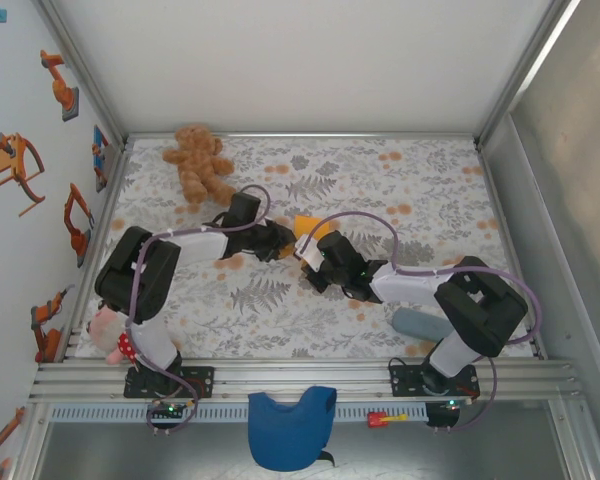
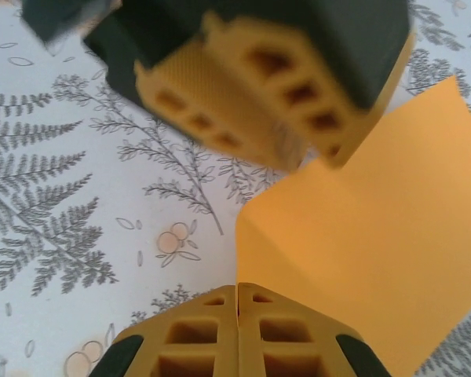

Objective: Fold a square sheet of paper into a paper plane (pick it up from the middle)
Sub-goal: Third fold the triangle at the center of the table.

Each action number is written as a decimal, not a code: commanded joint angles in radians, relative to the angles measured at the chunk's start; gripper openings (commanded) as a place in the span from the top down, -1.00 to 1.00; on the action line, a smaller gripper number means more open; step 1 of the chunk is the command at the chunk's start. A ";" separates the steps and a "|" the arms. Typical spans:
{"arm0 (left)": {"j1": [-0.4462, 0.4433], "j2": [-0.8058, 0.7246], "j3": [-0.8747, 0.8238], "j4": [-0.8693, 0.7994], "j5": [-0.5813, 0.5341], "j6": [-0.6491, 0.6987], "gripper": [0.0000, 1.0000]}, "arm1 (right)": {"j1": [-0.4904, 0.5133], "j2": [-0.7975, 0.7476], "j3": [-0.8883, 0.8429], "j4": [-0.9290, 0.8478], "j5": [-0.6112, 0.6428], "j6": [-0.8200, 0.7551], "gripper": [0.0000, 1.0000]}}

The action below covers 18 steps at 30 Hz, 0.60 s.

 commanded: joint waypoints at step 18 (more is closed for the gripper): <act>-0.005 0.100 0.199 -0.245 -0.081 0.218 0.52 | -0.023 0.017 -0.034 0.104 -0.333 0.311 1.00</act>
